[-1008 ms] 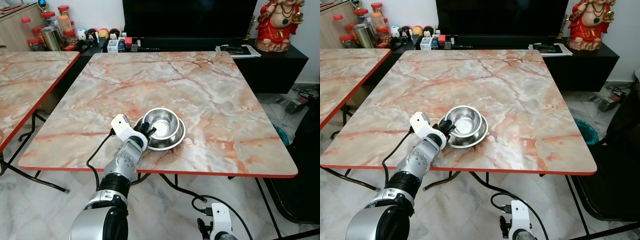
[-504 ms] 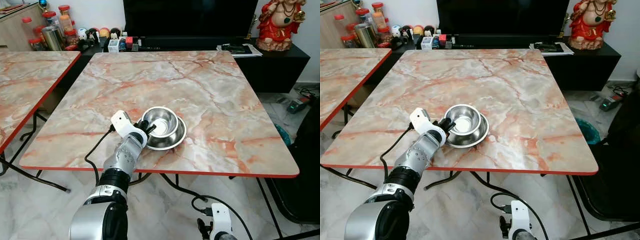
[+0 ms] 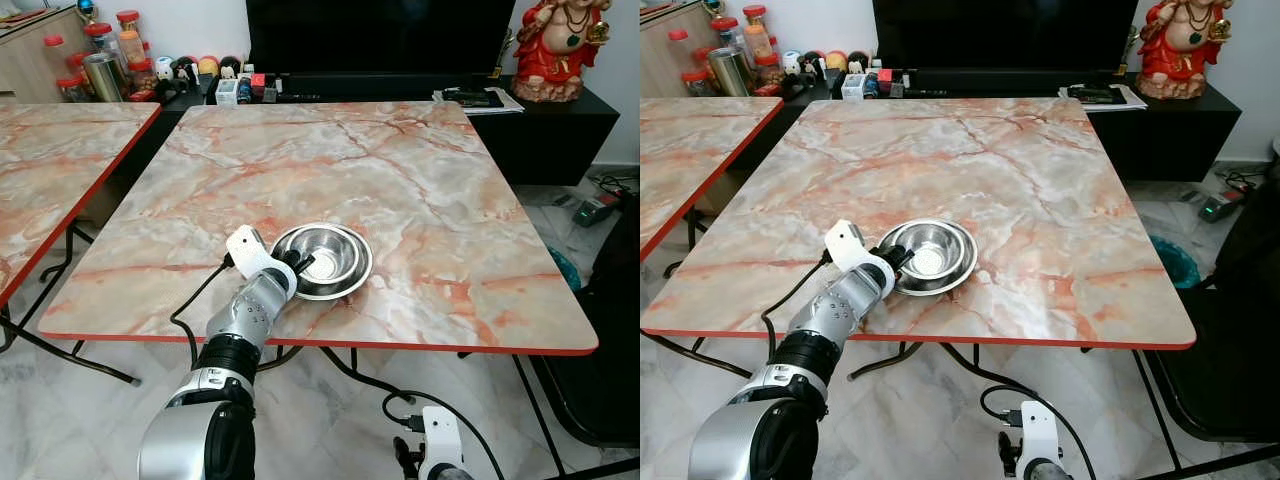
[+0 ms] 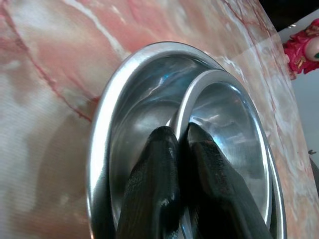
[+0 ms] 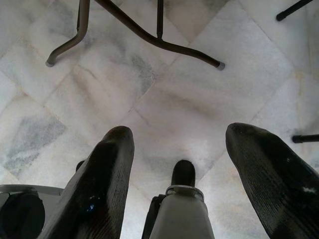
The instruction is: Setting the table
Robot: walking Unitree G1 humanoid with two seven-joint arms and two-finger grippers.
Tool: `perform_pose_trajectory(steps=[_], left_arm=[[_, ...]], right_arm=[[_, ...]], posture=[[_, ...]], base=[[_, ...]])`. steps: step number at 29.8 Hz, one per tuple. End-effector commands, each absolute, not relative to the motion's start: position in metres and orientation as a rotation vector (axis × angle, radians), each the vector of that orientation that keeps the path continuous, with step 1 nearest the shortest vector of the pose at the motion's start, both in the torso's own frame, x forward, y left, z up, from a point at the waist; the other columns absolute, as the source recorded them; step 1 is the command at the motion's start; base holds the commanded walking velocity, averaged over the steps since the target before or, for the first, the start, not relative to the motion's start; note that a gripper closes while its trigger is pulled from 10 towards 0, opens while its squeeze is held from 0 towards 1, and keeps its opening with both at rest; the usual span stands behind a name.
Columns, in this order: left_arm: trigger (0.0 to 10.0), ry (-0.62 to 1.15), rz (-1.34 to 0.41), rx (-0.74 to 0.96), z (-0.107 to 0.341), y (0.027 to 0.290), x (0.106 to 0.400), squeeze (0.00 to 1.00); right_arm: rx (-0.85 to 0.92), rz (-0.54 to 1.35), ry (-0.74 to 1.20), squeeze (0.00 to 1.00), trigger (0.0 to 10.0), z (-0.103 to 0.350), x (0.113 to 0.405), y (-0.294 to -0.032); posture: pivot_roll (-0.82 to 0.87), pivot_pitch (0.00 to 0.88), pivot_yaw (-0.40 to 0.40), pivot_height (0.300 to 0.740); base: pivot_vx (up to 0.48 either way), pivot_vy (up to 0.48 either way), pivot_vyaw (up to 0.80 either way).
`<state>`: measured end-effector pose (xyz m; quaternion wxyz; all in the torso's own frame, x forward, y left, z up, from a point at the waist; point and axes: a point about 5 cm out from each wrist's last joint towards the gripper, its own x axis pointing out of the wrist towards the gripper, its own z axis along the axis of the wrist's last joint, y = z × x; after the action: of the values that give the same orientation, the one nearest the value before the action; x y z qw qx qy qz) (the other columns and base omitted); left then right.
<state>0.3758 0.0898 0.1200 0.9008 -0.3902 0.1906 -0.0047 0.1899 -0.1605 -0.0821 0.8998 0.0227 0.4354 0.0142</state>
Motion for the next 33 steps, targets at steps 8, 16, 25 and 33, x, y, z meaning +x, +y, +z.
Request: perform_pose_trajectory(steps=[8, 16, 25, 33], left_arm=[[10.0, 0.397, -0.031, -0.818, 0.133, 0.083, 0.381, 0.02], [10.0, 0.396, -0.039, -0.818, 0.136, 0.082, 0.382, 0.89], [10.0, 0.385, -0.045, -0.818, 0.14, 0.082, 0.383, 0.0], [10.0, 0.371, -0.055, -0.798, 0.15, 0.086, 0.386, 0.0]], right_arm=[[0.051, 0.033, 0.898, 0.0, 10.0, -0.082, 0.191, -0.158], [0.049, 0.034, 0.899, 0.0, 10.0, -0.081, 0.191, -0.159], [0.048, 0.035, 0.899, 0.0, 10.0, -0.081, 0.192, -0.159], [0.047, 0.036, 0.898, 0.0, 10.0, -0.081, 0.193, -0.159]], posture=[[-0.04, 0.0, 0.039, 0.728], [-0.04, 0.0, 0.037, 0.728], [-0.03, 0.0, 0.034, 0.728], [-0.03, 0.0, 0.033, 0.728]], base=[[0.0, 0.0, 0.0], [0.0, 0.0, 0.0], [0.0, 0.0, 0.0], [0.0, 0.0, 0.0]])
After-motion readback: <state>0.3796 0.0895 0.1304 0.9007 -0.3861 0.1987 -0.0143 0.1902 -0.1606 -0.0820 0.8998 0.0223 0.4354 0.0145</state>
